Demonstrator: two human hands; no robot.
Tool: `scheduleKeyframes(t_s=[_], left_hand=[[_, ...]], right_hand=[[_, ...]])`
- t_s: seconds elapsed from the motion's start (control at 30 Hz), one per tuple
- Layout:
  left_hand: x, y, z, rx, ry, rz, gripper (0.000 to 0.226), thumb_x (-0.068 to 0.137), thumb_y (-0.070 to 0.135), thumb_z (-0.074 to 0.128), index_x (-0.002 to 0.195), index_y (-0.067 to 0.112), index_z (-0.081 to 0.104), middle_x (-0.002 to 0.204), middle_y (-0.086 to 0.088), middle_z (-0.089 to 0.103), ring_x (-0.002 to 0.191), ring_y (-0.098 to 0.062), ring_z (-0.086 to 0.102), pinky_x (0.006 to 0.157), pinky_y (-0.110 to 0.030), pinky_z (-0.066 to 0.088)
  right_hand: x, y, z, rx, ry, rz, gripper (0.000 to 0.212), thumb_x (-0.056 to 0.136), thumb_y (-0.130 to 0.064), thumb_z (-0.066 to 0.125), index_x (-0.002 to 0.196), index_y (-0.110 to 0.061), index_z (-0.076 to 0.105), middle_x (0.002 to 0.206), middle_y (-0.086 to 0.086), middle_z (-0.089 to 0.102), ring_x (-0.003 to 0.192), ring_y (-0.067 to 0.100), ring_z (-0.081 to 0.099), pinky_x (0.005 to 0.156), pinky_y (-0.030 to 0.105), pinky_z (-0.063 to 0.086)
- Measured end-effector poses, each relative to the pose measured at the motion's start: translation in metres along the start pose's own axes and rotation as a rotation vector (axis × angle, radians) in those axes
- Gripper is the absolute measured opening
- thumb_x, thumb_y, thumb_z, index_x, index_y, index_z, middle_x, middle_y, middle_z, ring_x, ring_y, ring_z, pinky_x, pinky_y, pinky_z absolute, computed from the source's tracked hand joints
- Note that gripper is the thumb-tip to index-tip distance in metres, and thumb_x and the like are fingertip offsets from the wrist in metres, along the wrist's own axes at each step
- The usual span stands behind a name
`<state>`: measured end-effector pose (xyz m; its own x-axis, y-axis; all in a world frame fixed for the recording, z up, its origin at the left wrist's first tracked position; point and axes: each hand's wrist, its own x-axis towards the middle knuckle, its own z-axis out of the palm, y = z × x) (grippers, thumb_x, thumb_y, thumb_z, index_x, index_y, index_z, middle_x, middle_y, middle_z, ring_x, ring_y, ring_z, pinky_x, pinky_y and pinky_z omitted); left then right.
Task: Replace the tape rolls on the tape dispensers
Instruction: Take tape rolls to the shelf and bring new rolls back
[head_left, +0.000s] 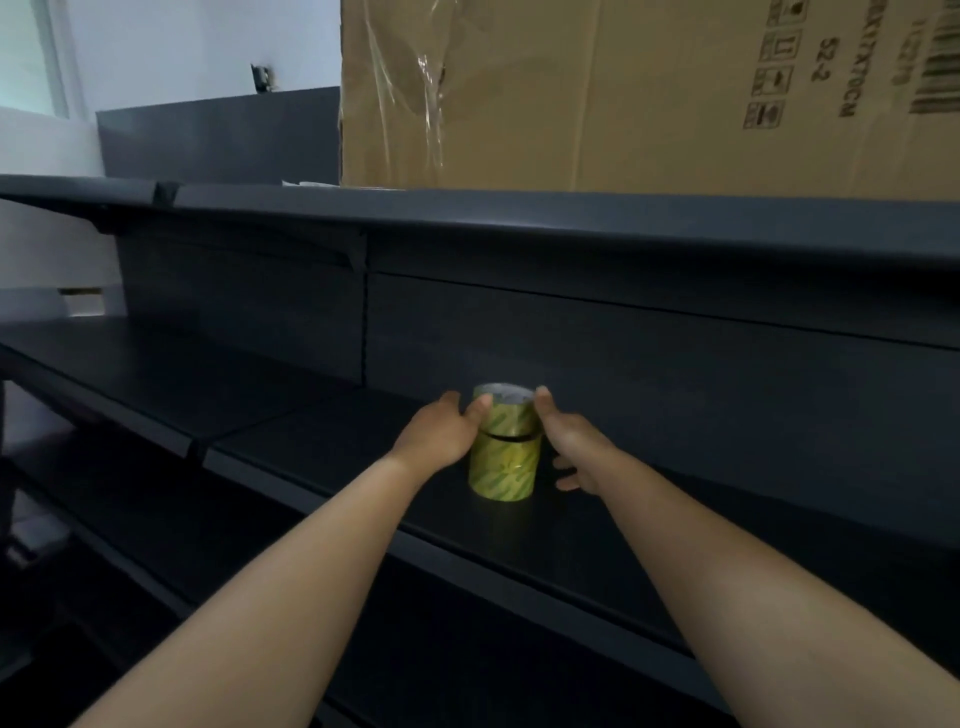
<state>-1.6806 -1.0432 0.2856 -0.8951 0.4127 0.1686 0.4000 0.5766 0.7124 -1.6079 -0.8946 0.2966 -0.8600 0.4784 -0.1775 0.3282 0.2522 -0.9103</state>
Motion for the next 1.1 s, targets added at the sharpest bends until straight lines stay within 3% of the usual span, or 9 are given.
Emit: scheduleKeyframes(t_s=[0.23,0.33,0.4,0.53,0.7,0.8,0.93,1.0,1.1], left_hand=[[0.018,-0.003,0.0,-0.326,-0.208,-0.209,0.086,0.082,0.078,0.027,0.144,0.02,0.033,0.144,-0.006,0.042,0.116,-0.026,0.052,0.095,-0.042,0.048],[0.022,-0.006,0.004,-0.412,-0.309,-0.233,0.083,0.083,0.076,0.032,0.144,0.019,0.035,0.143,-0.009,0.044,0.113,-0.03,0.054,0.093,-0.043,0.051],[0.023,-0.006,0.004,-0.474,-0.336,-0.237,0.077,0.086,0.071,0.037,0.144,0.02,0.035,0.145,-0.011,0.042,0.116,-0.033,0.053,0.092,-0.042,0.052],[0.021,-0.008,0.001,-0.599,-0.37,-0.226,0.071,0.087,0.061,0.05,0.144,0.022,0.034,0.149,-0.011,0.036,0.122,-0.035,0.049,0.092,-0.036,0.052],[0.015,-0.006,0.005,-0.673,-0.344,-0.131,0.053,0.093,0.044,0.052,0.14,0.023,0.039,0.144,-0.005,0.043,0.125,-0.026,0.046,0.102,-0.036,0.044],[0.008,-0.004,0.009,-0.71,-0.352,-0.065,0.041,0.096,0.035,0.05,0.136,0.032,0.04,0.137,0.002,0.048,0.12,-0.02,0.049,0.104,-0.035,0.041],[0.002,-0.006,0.009,-0.763,-0.392,-0.035,0.043,0.095,0.025,0.052,0.135,0.036,0.042,0.132,0.005,0.054,0.121,-0.019,0.05,0.101,-0.036,0.039],[0.001,-0.008,0.009,-0.762,-0.381,-0.043,0.043,0.094,0.025,0.053,0.133,0.037,0.043,0.129,0.008,0.053,0.118,-0.018,0.049,0.102,-0.04,0.039],[-0.002,-0.011,0.013,-0.729,-0.331,-0.062,0.045,0.094,0.042,0.051,0.137,0.036,0.041,0.129,0.008,0.047,0.124,-0.02,0.041,0.109,-0.049,0.033]], right_hand=[[0.014,-0.002,0.009,0.064,-0.038,0.077,0.07,0.092,-0.069,0.029,0.142,-0.021,0.041,0.144,0.014,0.046,0.122,0.036,0.05,0.101,0.052,0.046],[0.018,-0.001,0.009,0.141,-0.038,0.097,0.062,0.095,-0.062,0.033,0.137,-0.018,0.044,0.131,0.016,0.055,0.095,0.029,0.058,0.085,0.046,0.053],[0.018,-0.001,0.009,0.215,-0.056,0.099,0.05,0.096,-0.057,0.039,0.127,-0.018,0.05,0.108,0.011,0.06,0.083,0.025,0.06,0.068,0.038,0.056],[0.02,0.003,0.008,0.391,-0.066,0.085,0.027,0.098,-0.041,0.045,0.101,-0.016,0.054,0.093,0.012,0.059,0.093,0.03,0.064,0.074,0.044,0.058],[0.018,0.009,0.008,0.467,-0.026,0.06,0.032,0.097,-0.043,0.04,0.109,-0.018,0.055,0.104,0.007,0.058,0.092,0.026,0.061,0.083,0.043,0.055],[0.012,0.012,0.008,0.467,-0.016,0.024,0.034,0.097,-0.049,0.037,0.105,-0.024,0.058,0.117,0.007,0.057,0.09,0.02,0.058,0.079,0.04,0.052],[0.007,0.019,0.006,0.438,-0.001,-0.021,0.054,0.097,-0.058,0.036,0.138,-0.026,0.046,0.132,0.004,0.055,0.103,0.019,0.056,0.08,0.038,0.052],[0.006,0.023,0.005,0.447,-0.017,-0.041,0.054,0.096,-0.058,0.038,0.14,-0.027,0.044,0.138,0.005,0.053,0.113,0.021,0.053,0.088,0.04,0.05],[0.006,0.026,0.004,0.468,-0.057,-0.07,0.056,0.093,-0.058,0.046,0.139,-0.027,0.045,0.139,0.004,0.051,0.12,0.022,0.05,0.092,0.043,0.048]])
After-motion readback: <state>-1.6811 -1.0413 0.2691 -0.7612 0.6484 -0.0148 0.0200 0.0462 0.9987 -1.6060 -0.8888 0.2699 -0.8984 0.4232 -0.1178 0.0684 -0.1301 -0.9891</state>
